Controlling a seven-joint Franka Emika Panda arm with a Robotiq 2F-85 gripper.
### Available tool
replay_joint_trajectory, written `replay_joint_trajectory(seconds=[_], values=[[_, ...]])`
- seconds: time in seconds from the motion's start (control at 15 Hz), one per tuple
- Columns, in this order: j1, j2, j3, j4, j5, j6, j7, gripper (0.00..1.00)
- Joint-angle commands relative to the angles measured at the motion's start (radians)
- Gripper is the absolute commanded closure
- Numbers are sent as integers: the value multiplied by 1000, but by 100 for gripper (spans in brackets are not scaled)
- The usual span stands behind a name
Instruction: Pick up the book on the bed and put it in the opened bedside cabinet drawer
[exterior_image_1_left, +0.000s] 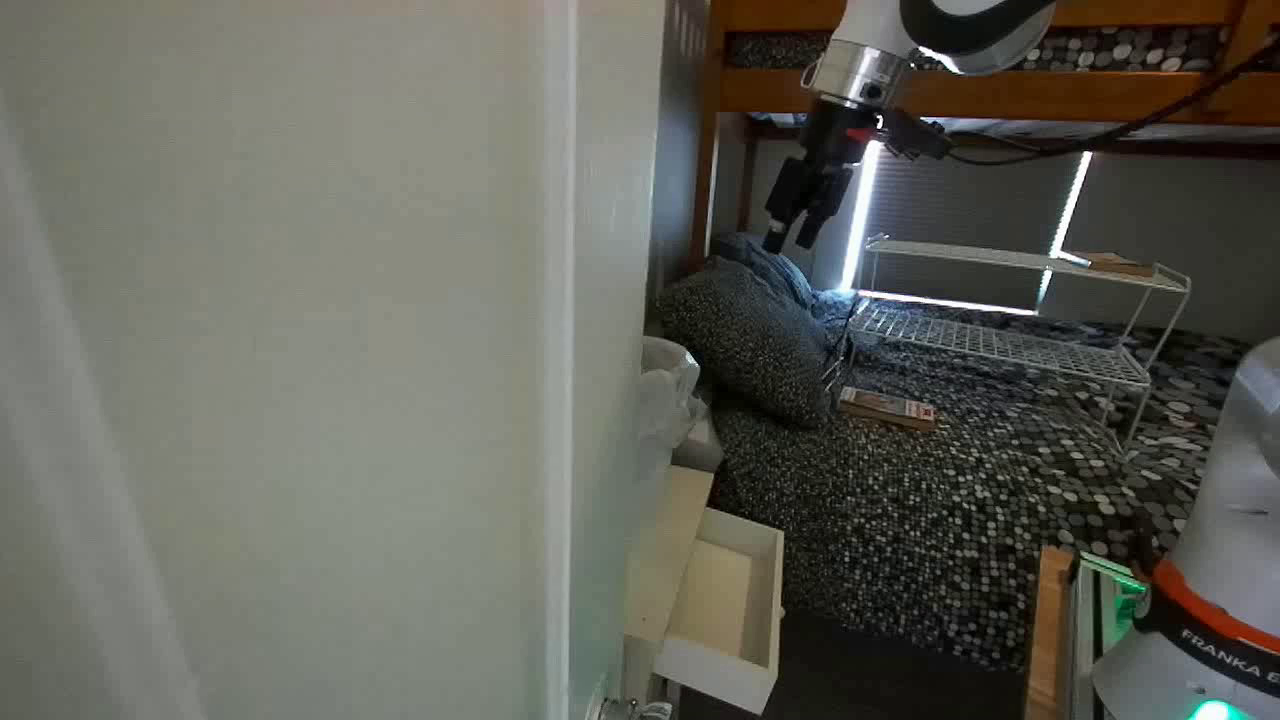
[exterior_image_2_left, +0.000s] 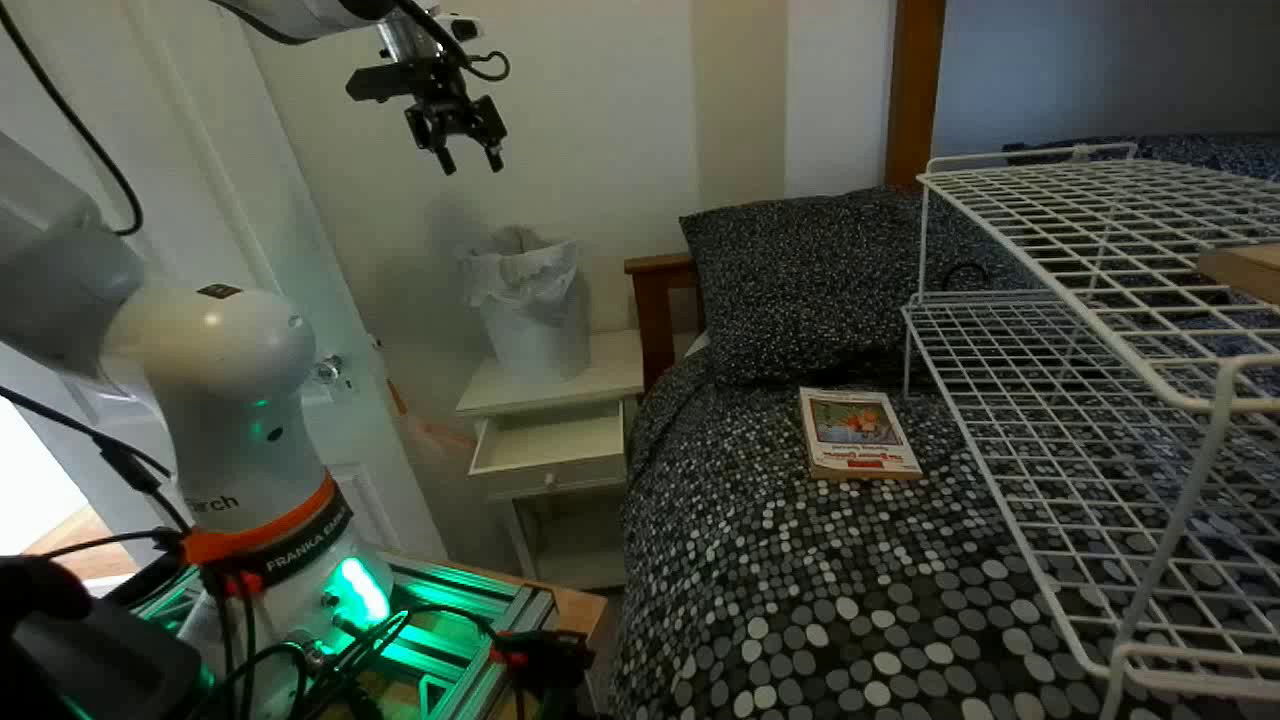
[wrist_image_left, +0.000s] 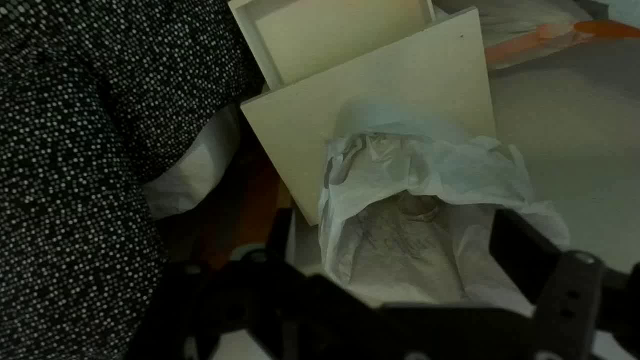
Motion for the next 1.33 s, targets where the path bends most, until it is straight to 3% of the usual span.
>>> replay_joint_trajectory(seconds=[0.0,0.53,1.07,1.27], values=[[5,1,-4,2,-3,-2,2,0],[-19,33,-25,29,-27,2,-14,0],[-172,254,-190,161,-216,-4,-138,0],[-213,375,-224,199,-311,56,-158,0]])
